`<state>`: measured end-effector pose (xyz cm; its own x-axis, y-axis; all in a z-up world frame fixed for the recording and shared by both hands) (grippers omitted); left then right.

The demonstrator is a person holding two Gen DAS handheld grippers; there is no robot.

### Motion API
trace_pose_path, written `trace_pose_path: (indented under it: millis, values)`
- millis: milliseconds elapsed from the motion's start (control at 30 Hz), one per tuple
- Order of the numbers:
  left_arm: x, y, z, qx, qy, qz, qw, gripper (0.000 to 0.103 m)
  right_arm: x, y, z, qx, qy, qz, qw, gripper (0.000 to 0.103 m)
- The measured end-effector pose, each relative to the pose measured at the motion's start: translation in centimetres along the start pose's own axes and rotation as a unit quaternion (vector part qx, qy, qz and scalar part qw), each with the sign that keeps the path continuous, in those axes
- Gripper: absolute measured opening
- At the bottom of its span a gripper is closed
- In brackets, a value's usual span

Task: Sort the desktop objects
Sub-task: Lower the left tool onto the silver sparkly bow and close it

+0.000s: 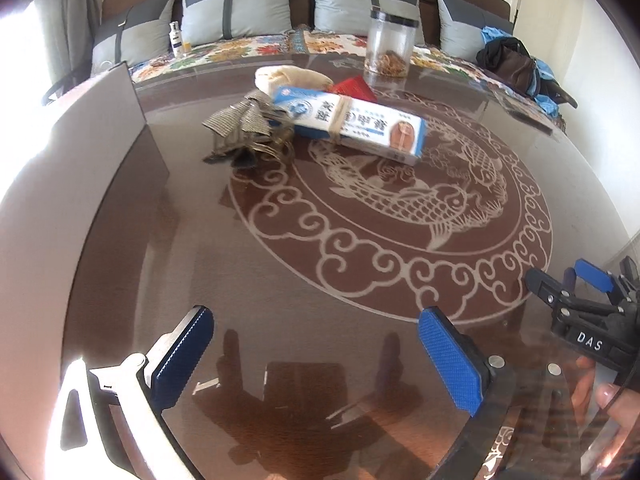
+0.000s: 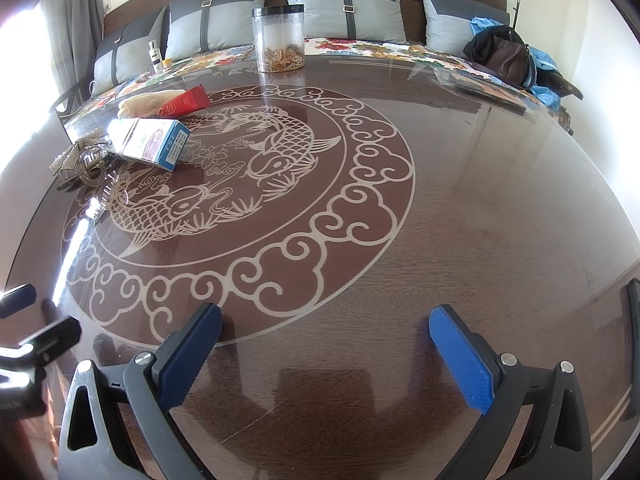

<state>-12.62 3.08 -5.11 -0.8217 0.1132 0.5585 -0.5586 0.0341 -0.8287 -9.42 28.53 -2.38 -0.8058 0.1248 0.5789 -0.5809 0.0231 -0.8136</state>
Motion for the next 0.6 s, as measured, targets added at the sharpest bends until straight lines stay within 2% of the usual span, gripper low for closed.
trace_pose_path:
  millis: [100, 200, 333, 600]
  values:
    - [3.4, 1.2, 2.2, 0.004, -0.011, 0.010, 0.9999, 0.103, 0.0, 0.0, 0.0, 0.000, 0.000, 0.000, 1.000, 0.103]
    - [6.7, 3.0, 2.7, 0.010, 0.015, 0.012, 0.9998, 0.103, 0.0, 0.0, 0.0, 0.000, 0.000, 0.000, 1.000, 0.103]
    - [9.9, 5.4, 2.4, -0.016, 0.032, 0.019, 0.9992, 0.103, 0.0, 0.0, 0.0, 0.000, 0.000, 0.000, 1.000, 0.103]
    - [12.8, 9.9, 1.6, 0.005, 0.040, 0.022, 0.9989, 0.103, 0.0, 0.0, 0.0, 0.000, 0.000, 0.000, 1.000, 0.103]
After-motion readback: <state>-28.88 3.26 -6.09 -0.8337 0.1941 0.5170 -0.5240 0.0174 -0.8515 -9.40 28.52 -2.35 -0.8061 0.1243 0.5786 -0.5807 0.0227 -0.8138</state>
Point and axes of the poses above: each gripper's, at about its wrist camera, not at the fingertips, and y roughly the way its jaws point, z to its left, x to its top, the point moved 1 cm from there along y, roughly the way its jaws point, and after that the axes turned 5 degrees about x, right-handed, at the moved point
